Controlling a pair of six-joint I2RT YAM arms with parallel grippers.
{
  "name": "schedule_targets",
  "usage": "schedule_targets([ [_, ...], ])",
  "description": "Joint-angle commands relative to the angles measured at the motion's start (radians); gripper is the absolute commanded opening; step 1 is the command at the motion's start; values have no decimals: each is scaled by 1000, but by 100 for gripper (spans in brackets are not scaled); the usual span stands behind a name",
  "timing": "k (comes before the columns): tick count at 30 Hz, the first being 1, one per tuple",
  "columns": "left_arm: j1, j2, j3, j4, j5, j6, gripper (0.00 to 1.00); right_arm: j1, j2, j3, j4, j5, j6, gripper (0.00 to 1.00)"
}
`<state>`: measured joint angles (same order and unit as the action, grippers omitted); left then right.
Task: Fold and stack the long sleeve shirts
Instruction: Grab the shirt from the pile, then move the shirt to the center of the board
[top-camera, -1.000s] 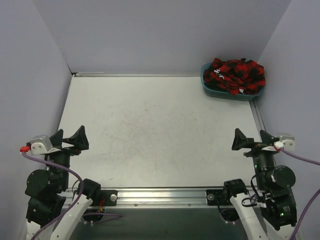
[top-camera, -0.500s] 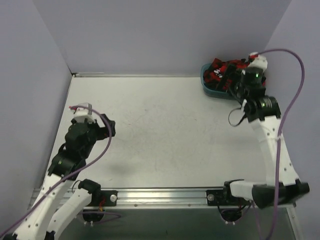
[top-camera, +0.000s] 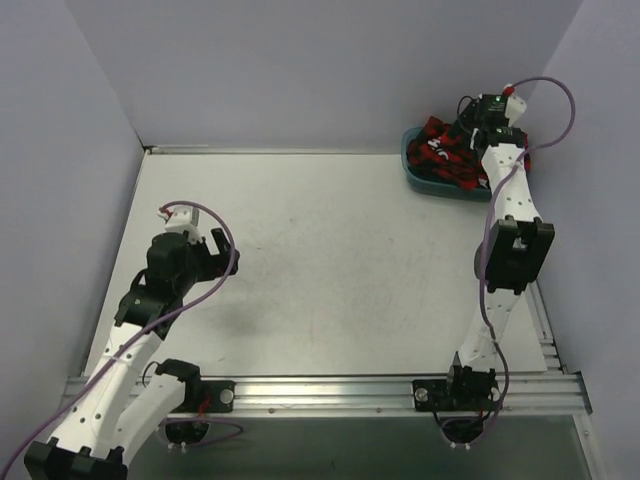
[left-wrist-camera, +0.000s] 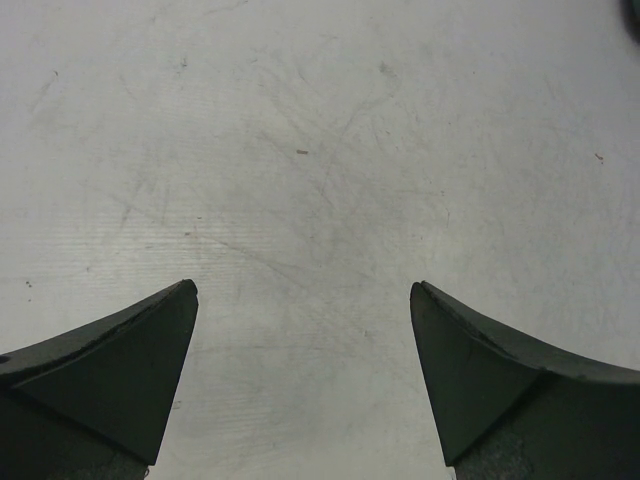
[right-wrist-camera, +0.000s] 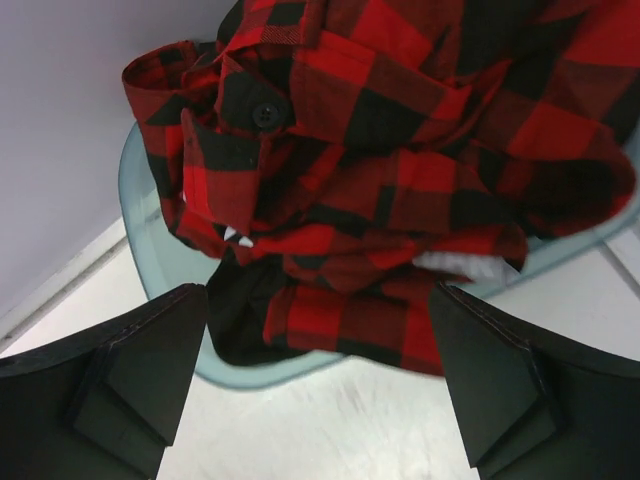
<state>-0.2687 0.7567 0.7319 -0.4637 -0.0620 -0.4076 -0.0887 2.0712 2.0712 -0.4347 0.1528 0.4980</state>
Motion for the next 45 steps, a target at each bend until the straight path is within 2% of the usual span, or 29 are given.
schedule_targets([
  [1, 5, 0, 11, 34, 31, 4, 98, 9, 78, 62, 140, -5, 14, 100],
  [6, 6, 26, 12, 30, 33, 4, 97, 7, 228, 133, 278, -44, 11, 99],
  [8, 8, 35, 14, 31, 39, 4, 97, 6, 265, 177, 297, -74, 4, 89],
  [9, 8, 42, 14, 30, 39, 4, 97, 4, 288, 187, 318, -88, -1, 72],
  [11, 10, 46, 14, 30, 40, 4, 98, 7, 294, 193, 333, -117, -29, 57],
  [12, 8, 47, 14, 30, 42, 4, 97, 9, 282, 190, 341, -114, -42, 39],
  [14, 10, 49, 12, 30, 44, 4, 97, 15, 253, 162, 349, -111, -99, 24],
  [15, 11, 47, 14, 30, 44, 4, 97, 24, 209, 149, 364, -108, -127, 10],
  [17, 10, 40, 12, 31, 48, 1, 97, 40, 159, 132, 364, -98, -209, 0],
  [20, 9, 24, 12, 31, 47, 1, 97, 82, 31, 106, 369, -52, -341, 0],
  [22, 8, 13, 11, 31, 45, 1, 97, 162, -81, 73, 392, -1, -421, 0],
  [27, 3, -26, 8, 33, 36, -5, 97, 305, -311, 84, 404, 1, -576, 0],
  [33, 3, -69, 1, 45, 40, -17, 97, 604, -471, 122, 399, -81, -728, 0],
  [35, 5, -82, 0, 49, 41, -19, 97, 720, -496, 121, 416, -84, -797, 0],
  [39, 3, -106, 6, 54, 60, -33, 97, 846, -493, 119, 427, -64, -851, 0],
  [45, 3, -171, 70, 5, 211, -65, 97, 951, -459, 119, 484, -19, -881, 0],
])
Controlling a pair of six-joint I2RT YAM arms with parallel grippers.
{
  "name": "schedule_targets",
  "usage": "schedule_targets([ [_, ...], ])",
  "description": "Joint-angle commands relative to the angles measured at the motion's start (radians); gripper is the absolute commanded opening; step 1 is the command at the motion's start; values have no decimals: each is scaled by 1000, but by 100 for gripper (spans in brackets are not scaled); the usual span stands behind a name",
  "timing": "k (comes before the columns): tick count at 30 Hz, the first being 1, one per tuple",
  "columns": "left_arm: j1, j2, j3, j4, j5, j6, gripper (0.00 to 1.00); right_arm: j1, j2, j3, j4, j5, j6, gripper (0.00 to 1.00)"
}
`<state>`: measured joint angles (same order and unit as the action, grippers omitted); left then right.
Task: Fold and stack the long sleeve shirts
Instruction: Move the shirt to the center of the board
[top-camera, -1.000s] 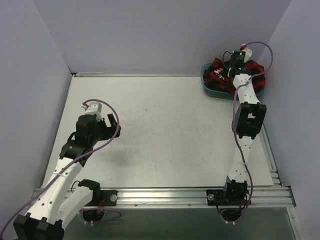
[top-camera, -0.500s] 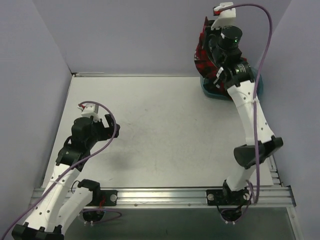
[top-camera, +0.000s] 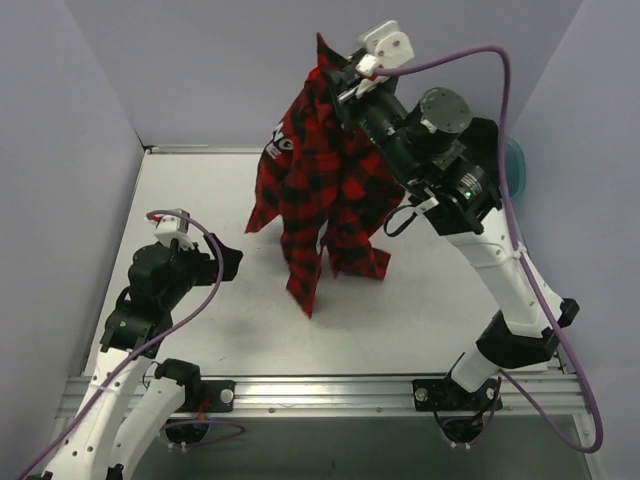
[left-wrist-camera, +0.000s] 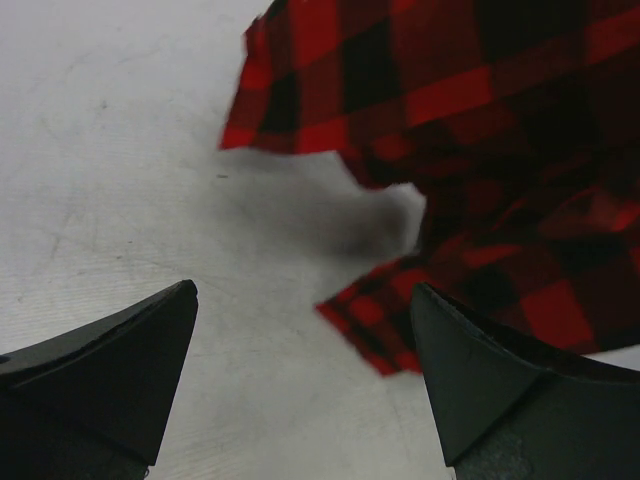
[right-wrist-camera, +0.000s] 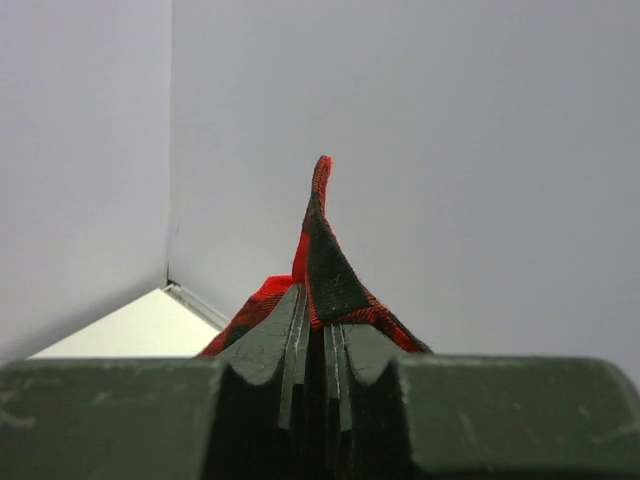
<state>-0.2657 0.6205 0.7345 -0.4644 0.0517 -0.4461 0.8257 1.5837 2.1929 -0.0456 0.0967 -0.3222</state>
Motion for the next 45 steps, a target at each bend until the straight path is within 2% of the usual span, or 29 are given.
schedule_targets([
  [1, 0, -42, 77, -5, 114, -31, 97, 55, 33, -5, 96, 46, -67, 0],
  [3, 0, -65, 95, -10, 189, -40, 97, 59, 55, -30, 98, 69, -71, 0],
  [6, 0, -84, 120, -13, 292, -46, 97, 47, 88, -94, 134, 227, -109, 0],
  [7, 2, -84, 131, -19, 309, -45, 97, 37, 105, -110, 135, 345, -107, 0],
  [9, 0, -81, 137, -31, 318, -45, 97, -22, 142, -146, 125, 447, -81, 0],
  [11, 2, -68, 129, -51, 304, -40, 97, -109, 160, -223, 64, 550, 35, 0],
  [13, 2, -51, 118, -69, 287, -40, 97, -187, 167, -300, -28, 569, 223, 0],
  [14, 2, -27, 102, -72, 287, -40, 97, -226, 171, -324, -127, 574, 300, 1],
  [16, 2, -1, 80, -71, 287, -48, 98, -344, 177, -363, -236, 539, 427, 27],
  [17, 0, 24, 54, -72, 280, -65, 97, -379, 176, -390, -343, 517, 540, 45],
  [18, 0, 37, 43, -72, 266, -74, 97, -442, 171, -407, -388, 467, 573, 52],
  [19, 2, 51, 30, -68, 242, -88, 97, -459, 161, -433, -416, 447, 593, 57],
  [20, 0, 77, 19, -65, 229, -92, 97, -467, 118, -496, -436, 440, 597, 67],
  [23, 2, 125, -13, -27, 203, -117, 97, -436, -6, -597, -439, 384, 555, 78],
  [26, 0, 175, -38, 30, 217, -140, 97, -353, -133, -744, -438, 333, 567, 80],
  [30, -52, 269, -47, 84, 238, -140, 97, -260, -237, -936, -428, 266, 678, 81],
  [32, -142, 324, -40, 90, 211, -126, 97, -225, -289, -1067, -392, 169, 764, 80],
  [36, -308, 422, -14, 142, 124, -71, 97, -140, -375, -1252, -332, 138, 868, 79],
  [37, -384, 445, -6, 154, 96, -43, 97, -134, -390, -1325, -303, 130, 917, 78],
  [41, -551, 614, 75, 178, -83, 27, 95, -146, -476, -1478, -217, 120, 1032, 74],
  [43, -596, 675, 143, 191, -180, 72, 94, -155, -496, -1524, -153, 98, 1080, 73],
  [45, -638, 761, 202, 220, -210, 93, 91, -171, -521, -1584, -100, 52, 1135, 73],
])
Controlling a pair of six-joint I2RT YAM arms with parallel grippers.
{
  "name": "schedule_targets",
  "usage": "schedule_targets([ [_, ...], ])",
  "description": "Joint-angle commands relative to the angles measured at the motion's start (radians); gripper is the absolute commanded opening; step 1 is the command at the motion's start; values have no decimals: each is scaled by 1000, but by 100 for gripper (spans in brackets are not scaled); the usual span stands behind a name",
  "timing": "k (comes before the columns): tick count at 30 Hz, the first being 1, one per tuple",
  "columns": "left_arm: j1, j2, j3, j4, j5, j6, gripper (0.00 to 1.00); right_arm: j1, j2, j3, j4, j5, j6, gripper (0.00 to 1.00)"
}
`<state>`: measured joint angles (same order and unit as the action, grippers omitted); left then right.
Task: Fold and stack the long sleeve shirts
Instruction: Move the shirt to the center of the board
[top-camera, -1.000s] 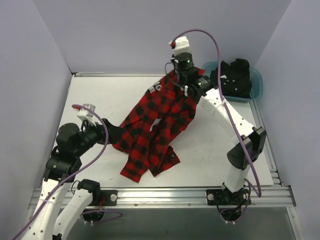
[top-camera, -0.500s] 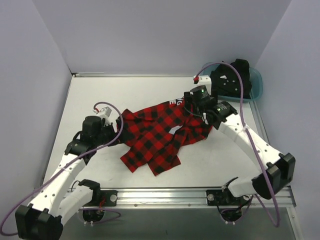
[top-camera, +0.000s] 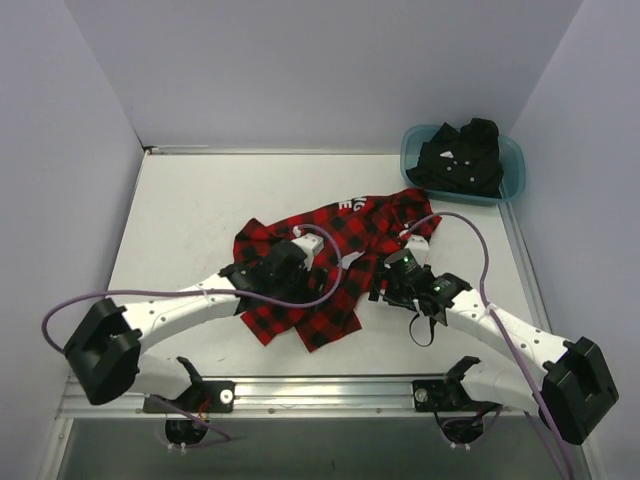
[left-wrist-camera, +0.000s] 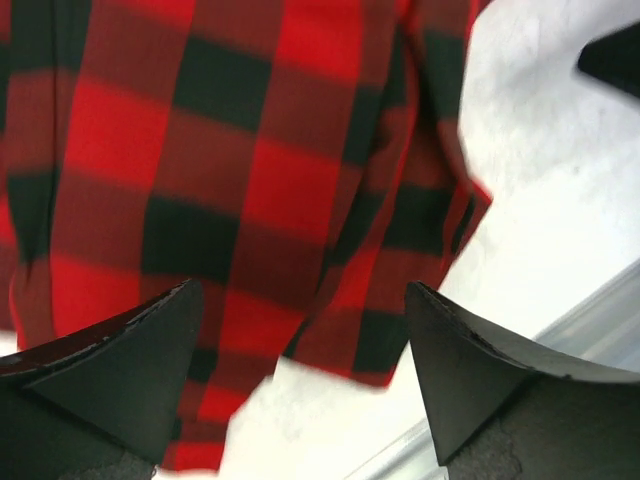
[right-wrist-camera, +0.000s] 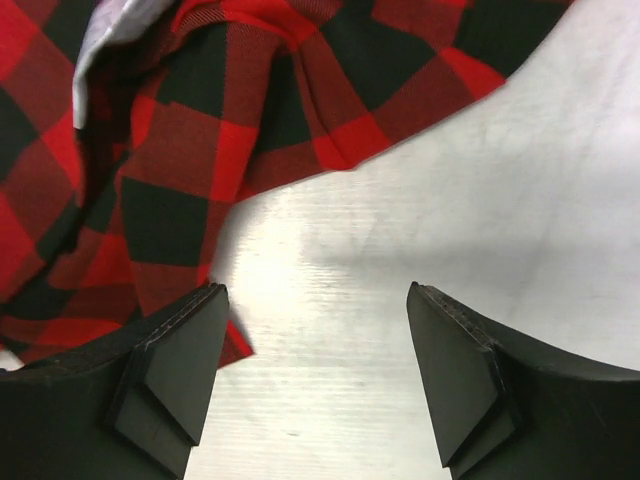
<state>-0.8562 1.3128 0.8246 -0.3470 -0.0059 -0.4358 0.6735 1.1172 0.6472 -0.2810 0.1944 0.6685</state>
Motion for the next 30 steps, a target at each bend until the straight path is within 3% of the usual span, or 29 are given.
schedule_targets([
  [1, -53, 97, 129, 112, -155, 100, 91, -25, -60, -55, 190, -65, 155, 73],
  [7, -86, 267, 263, 129, -166, 172, 84, -123, -73, -176, 374, -232, 221, 73],
  [18, -107, 431, 399, 195, -201, 189, 82, -137, 10, -277, 601, -309, 289, 71],
  [30, -92, 582, 507, 177, -255, 207, 54, -138, 64, -305, 678, -296, 330, 68],
])
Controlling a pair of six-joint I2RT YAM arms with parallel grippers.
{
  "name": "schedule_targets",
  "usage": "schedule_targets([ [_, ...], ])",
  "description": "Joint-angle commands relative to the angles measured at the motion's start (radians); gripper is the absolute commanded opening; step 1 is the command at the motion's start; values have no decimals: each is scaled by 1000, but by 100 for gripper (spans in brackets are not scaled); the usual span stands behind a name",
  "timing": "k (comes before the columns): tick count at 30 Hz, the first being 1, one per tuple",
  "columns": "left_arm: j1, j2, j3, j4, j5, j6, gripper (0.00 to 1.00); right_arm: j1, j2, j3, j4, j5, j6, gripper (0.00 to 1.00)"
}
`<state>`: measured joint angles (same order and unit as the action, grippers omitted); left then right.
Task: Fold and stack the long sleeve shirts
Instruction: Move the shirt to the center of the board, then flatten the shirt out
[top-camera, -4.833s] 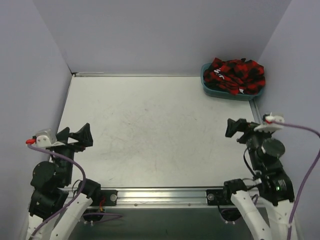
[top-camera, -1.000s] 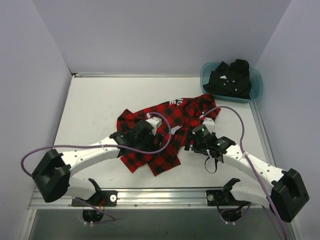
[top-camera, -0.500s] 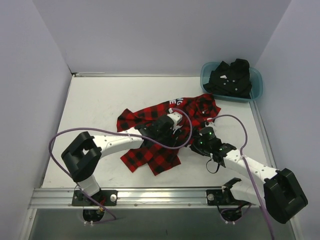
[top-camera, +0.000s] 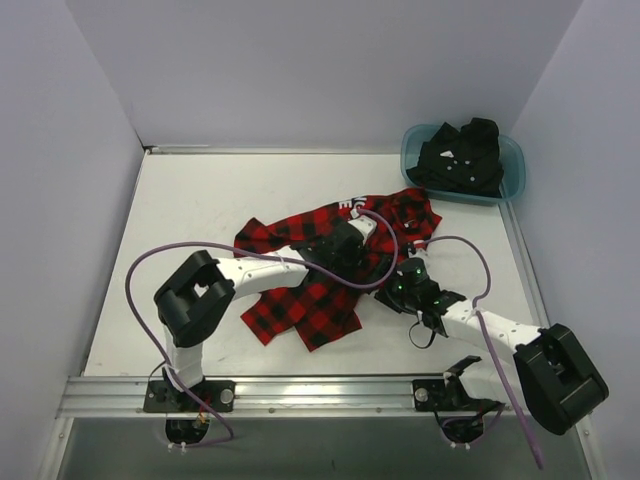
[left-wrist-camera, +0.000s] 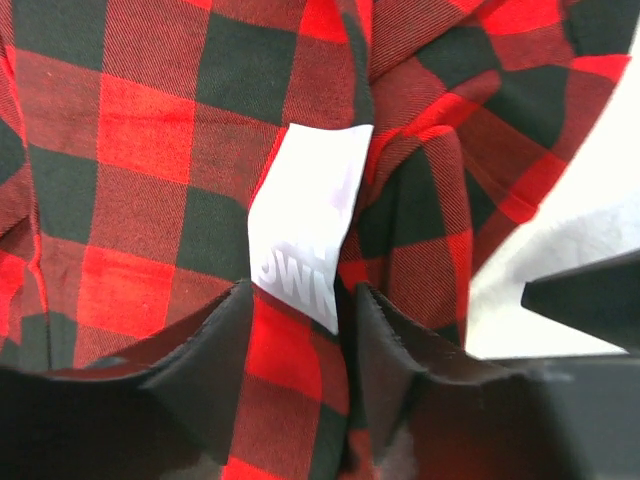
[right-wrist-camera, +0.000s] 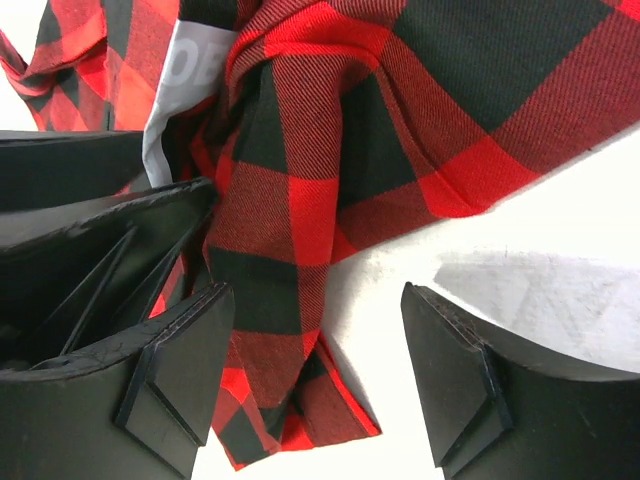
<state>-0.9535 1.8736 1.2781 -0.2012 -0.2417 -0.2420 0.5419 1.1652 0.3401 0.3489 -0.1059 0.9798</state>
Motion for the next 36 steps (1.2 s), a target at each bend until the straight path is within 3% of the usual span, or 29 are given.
schedule_targets([
  [1, 10, 35, 64, 28, -18, 12, 50, -7, 28, 4, 58, 2, 20, 68],
  [4, 15, 41, 82, 11, -27, 13, 29, -2, 60, 11, 77, -11, 23, 68],
  [5, 18, 38, 86, 2, -31, 17, 17, 1, 70, 14, 82, -12, 23, 68],
  [9, 36, -11, 112, -47, -92, 68, 4, 9, 117, 19, 107, -21, 26, 57],
  [12, 65, -53, 141, -107, -126, 125, 3, 7, 157, 13, 142, -41, 36, 36],
  [13, 76, -69, 147, -121, -158, 142, 3, 7, 172, 13, 145, -46, 34, 23],
  [16, 127, -100, 170, -164, -215, 213, 3, 3, 183, 13, 133, -66, 20, 0],
  [20, 217, -120, 216, -191, -269, 309, 3, -3, 127, 14, 38, -74, -4, 0],
  [28, 435, -22, 406, -162, -444, 575, 4, -8, -163, 54, -414, -11, -75, 0],
  [34, 509, 97, 533, -6, -550, 832, 8, -11, -315, 112, -632, 14, -116, 0],
  [36, 512, 152, 572, 124, -574, 964, 10, -10, -326, 125, -666, 0, -133, 0],
])
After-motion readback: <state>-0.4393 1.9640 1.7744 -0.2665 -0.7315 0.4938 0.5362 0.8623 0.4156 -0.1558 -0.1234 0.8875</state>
